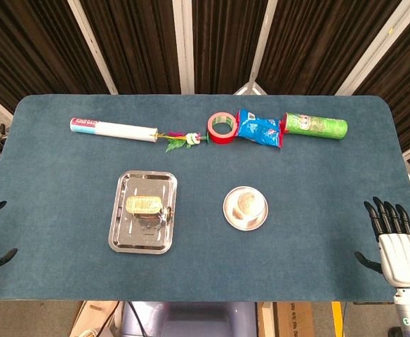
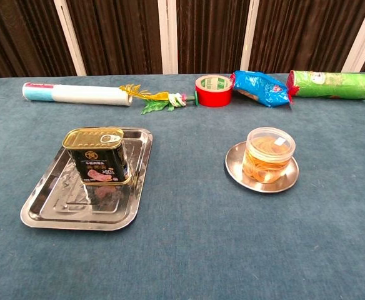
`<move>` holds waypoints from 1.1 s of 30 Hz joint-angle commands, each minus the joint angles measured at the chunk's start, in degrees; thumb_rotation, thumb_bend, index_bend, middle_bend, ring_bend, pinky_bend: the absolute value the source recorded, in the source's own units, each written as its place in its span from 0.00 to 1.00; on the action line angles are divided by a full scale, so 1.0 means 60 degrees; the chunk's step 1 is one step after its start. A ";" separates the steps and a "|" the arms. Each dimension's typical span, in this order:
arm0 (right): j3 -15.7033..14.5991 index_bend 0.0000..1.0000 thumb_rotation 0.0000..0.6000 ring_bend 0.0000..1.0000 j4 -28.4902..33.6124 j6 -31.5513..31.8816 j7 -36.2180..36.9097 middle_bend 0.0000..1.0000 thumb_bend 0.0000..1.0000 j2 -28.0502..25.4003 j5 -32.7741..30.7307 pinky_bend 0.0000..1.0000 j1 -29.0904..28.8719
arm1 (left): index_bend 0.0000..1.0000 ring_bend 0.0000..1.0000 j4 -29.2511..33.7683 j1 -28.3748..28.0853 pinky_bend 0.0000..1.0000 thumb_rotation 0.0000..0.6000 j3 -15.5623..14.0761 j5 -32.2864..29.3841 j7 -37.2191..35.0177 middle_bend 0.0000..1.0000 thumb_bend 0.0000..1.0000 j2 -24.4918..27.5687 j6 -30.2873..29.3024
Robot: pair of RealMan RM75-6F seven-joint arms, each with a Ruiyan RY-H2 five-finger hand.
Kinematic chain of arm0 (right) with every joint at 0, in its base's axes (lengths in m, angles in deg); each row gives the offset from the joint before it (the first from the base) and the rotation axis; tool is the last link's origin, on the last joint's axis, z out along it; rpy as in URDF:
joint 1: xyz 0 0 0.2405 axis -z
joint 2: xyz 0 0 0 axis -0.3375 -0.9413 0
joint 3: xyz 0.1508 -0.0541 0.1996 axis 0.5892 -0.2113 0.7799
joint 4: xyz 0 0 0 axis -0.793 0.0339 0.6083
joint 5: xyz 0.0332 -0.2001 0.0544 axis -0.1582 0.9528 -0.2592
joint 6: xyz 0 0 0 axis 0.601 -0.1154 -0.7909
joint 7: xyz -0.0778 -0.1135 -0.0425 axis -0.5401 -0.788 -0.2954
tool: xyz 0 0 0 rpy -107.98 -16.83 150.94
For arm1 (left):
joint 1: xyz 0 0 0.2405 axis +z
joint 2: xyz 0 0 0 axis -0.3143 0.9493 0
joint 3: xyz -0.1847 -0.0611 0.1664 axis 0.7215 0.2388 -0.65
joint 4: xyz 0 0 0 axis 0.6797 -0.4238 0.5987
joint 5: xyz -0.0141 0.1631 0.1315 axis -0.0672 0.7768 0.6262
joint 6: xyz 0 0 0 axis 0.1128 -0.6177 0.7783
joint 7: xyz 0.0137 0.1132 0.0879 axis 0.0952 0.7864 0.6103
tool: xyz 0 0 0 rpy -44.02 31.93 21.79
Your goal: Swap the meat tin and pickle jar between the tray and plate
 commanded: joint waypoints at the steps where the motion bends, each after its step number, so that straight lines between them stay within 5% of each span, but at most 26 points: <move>1: -0.0015 0.02 1.00 0.00 0.0008 -0.0021 -0.0101 0.03 0.06 0.0029 0.0001 0.00 -0.0006 | 0.15 0.00 0.0019 0.0004 0.05 1.00 0.0023 -0.0084 -0.0052 0.00 0.20 0.0023 0.0053; 27: -0.0184 0.02 1.00 0.00 0.0643 -0.0345 0.0380 0.03 0.06 -0.0204 0.0112 0.00 -0.0055 | 0.15 0.00 0.0220 0.0140 0.05 1.00 0.0033 -0.0120 0.0246 0.00 0.20 -0.0005 -0.0069; 33: -0.0031 0.02 1.00 0.00 0.1848 -0.2209 0.1120 0.03 0.06 -0.0892 0.0128 0.00 -0.1242 | 0.15 0.00 0.0280 -0.0047 0.05 1.00 0.0019 -0.0236 0.0657 0.00 0.20 -0.0156 0.0363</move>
